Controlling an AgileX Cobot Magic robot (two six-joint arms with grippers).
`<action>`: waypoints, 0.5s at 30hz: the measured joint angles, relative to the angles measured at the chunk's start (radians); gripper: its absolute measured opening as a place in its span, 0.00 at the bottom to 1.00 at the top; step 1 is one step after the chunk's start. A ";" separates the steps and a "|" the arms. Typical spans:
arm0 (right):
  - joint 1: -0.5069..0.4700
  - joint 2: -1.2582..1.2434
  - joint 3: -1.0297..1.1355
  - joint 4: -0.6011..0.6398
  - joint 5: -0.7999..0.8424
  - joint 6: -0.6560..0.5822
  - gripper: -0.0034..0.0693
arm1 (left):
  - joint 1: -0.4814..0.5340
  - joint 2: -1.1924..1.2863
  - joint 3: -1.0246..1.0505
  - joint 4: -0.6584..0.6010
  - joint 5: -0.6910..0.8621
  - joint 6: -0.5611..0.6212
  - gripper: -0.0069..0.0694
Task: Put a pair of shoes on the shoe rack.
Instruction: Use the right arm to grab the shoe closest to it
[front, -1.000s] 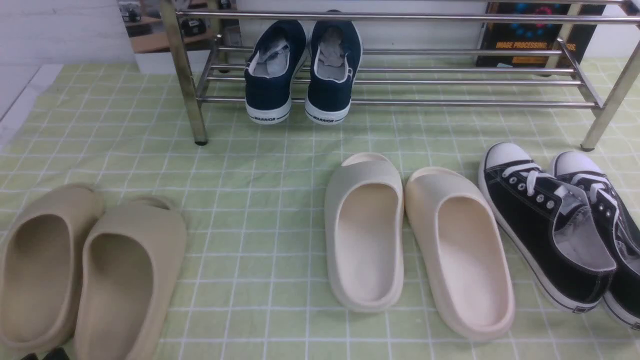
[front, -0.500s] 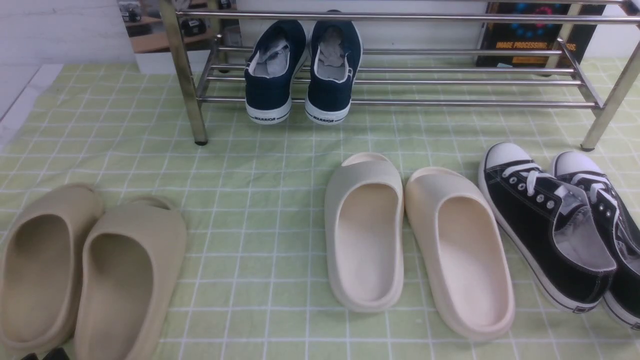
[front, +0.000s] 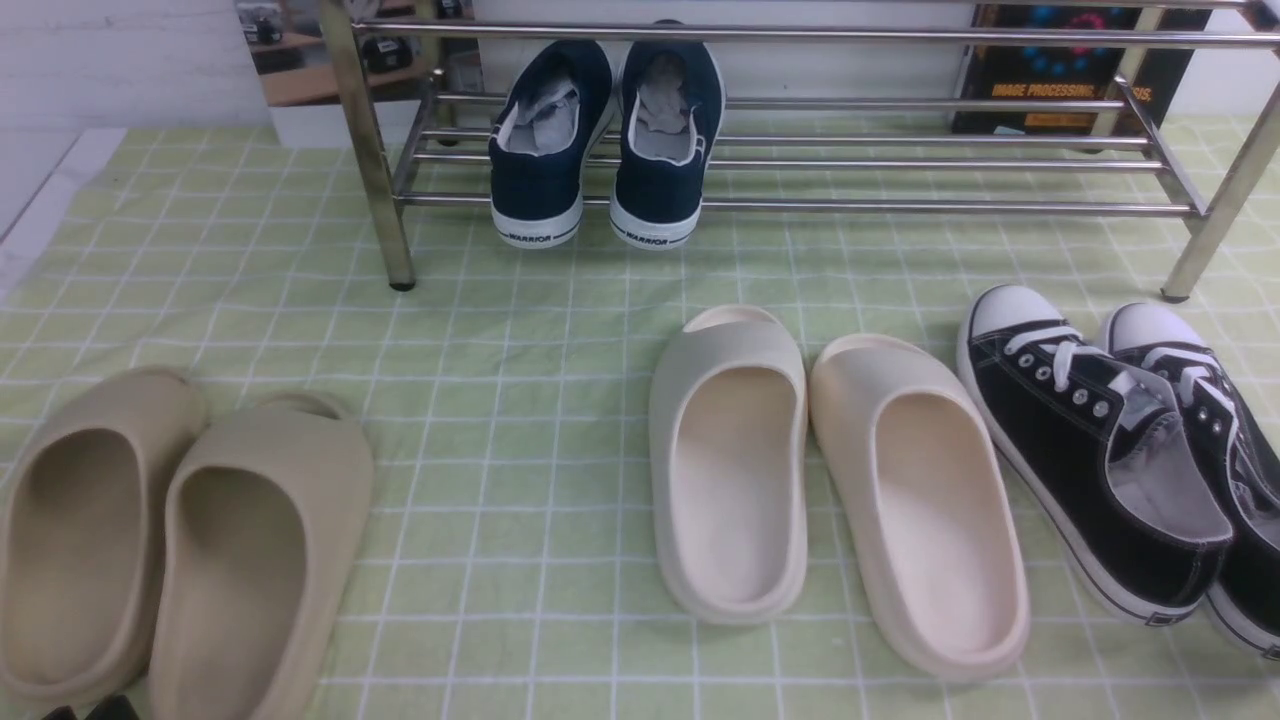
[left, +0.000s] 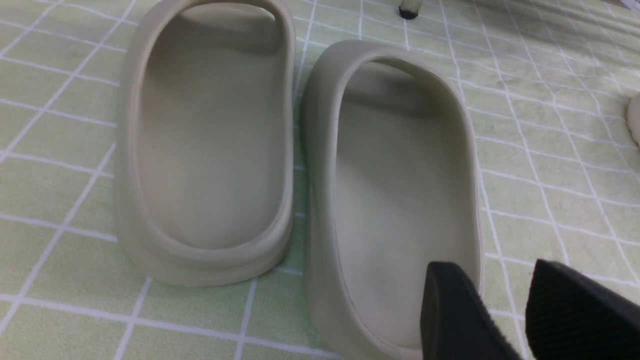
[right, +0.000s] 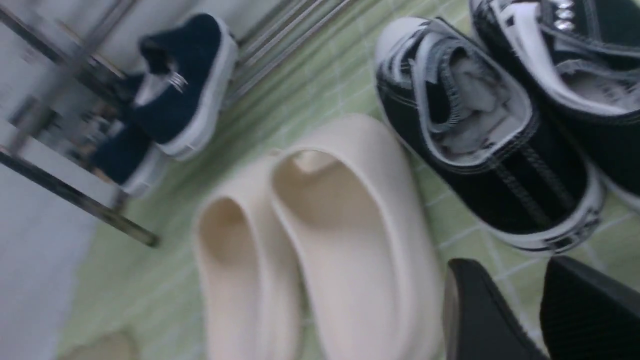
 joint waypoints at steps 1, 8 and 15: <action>0.000 0.000 0.000 0.012 -0.004 0.001 0.38 | 0.000 0.000 0.000 0.000 0.000 0.000 0.40; 0.000 0.000 0.000 0.154 -0.106 0.002 0.38 | 0.000 0.000 0.000 0.000 0.000 0.000 0.40; 0.000 0.000 0.000 0.142 -0.150 -0.092 0.38 | 0.000 0.000 0.000 0.000 0.000 0.000 0.40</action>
